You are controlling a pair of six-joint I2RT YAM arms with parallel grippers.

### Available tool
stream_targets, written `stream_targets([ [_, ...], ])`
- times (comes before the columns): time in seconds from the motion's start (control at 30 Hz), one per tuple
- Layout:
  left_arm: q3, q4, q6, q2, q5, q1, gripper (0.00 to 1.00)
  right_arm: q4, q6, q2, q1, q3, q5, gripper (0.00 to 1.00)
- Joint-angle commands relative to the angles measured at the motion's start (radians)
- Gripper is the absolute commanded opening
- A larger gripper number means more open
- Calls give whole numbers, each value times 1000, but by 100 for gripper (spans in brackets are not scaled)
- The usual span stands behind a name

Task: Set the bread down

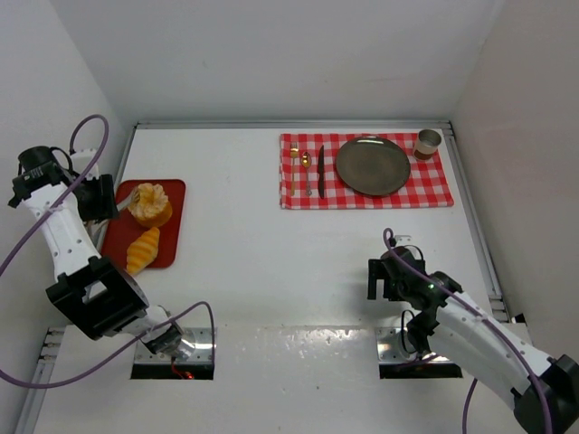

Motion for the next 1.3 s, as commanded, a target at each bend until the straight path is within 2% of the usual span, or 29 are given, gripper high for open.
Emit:
stream_targets([
  [0.0, -50, 26, 25, -20, 73, 40, 61, 12, -18, 14, 0, 43, -11, 99],
  [0.27, -168, 110, -1, -10, 159, 28, 57, 9, -35, 56, 2, 84, -22, 99],
  [0.5, -179, 204, -64, 48, 70, -13, 50, 6, -39, 54, 0, 96, -17, 99],
  [0.7, -160, 222, -85, 82, 24, -13, 37, -6, -35, 30, -1, 75, -14, 99],
  [0.77, -160, 222, -85, 92, 1, -13, 39, 2, -35, 27, -1, 73, -17, 99],
  [0.83, -151, 222, -85, 103, -13, -22, 51, 6, -36, 30, 3, 70, -14, 99],
  [0.93, -140, 222, -94, 114, -24, -42, 57, 17, -41, 42, 0, 75, -17, 99],
  [1.1, -110, 232, -104, 148, -35, -71, 58, 29, -56, 77, 2, 86, -22, 99],
  [1.23, -110, 232, -113, 168, -35, -81, 45, 41, -59, 97, 0, 92, -26, 99],
  [1.27, -110, 232, -113, 168, -35, -81, 28, 43, -62, 99, 2, 93, -31, 99],
])
